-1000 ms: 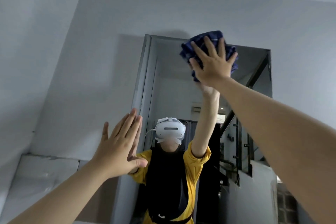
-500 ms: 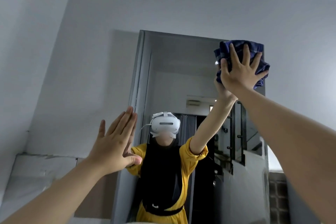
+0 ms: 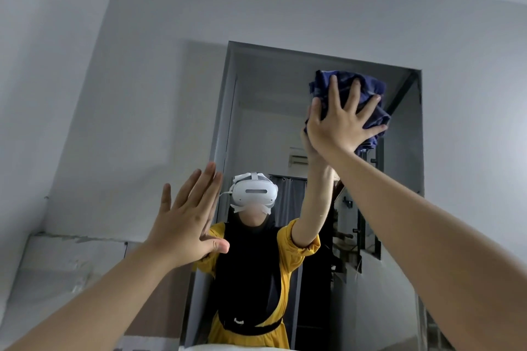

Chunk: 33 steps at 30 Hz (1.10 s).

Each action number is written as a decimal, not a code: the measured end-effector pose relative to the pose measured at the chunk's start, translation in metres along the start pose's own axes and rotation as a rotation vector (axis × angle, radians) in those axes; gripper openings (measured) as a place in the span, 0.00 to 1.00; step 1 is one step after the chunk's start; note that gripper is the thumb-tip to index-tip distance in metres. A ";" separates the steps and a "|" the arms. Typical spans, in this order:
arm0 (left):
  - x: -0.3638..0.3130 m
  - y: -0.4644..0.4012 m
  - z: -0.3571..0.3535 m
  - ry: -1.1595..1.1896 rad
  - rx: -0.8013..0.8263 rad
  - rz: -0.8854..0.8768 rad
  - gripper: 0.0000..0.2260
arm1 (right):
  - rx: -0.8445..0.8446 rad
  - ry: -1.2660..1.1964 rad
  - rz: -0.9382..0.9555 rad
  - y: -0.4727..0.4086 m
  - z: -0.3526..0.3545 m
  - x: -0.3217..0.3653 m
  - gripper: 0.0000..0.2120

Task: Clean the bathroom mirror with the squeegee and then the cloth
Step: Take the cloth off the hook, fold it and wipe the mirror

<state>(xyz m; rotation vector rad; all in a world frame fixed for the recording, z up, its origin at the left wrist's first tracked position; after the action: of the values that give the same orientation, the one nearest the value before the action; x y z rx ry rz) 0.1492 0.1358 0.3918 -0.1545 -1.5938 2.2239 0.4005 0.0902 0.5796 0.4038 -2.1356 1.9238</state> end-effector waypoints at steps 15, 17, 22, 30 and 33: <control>-0.002 0.007 -0.002 -0.067 -0.008 0.051 0.55 | 0.033 -0.085 0.642 0.087 -0.014 0.137 0.25; -0.002 0.007 -0.002 -0.080 -0.011 0.055 0.56 | 0.031 -0.064 0.736 0.091 -0.013 0.126 0.25; -0.001 0.009 -0.004 -0.114 0.055 0.118 0.56 | 0.044 0.011 0.789 0.078 -0.007 0.071 0.26; -0.012 0.010 0.001 -0.170 0.112 0.198 0.55 | 0.046 0.093 0.432 0.015 0.014 -0.085 0.27; -0.013 0.010 0.001 -0.214 0.114 0.204 0.55 | 0.048 0.084 0.295 0.003 0.021 -0.133 0.27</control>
<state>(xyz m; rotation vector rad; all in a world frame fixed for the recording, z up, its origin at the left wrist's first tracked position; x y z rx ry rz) 0.1584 0.1275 0.3813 -0.0498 -1.6158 2.5558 0.5242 0.0750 0.5275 0.0135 -2.1989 2.1055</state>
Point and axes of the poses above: each hand's wrist, its own y-axis away from the middle knuckle, its own z-axis out of the back of the hand, x = y × z, the point moved 10 cm from there along -y, towards the middle knuckle, and after that the axes turned 11 degrees about -x, right-handed, at the moved point
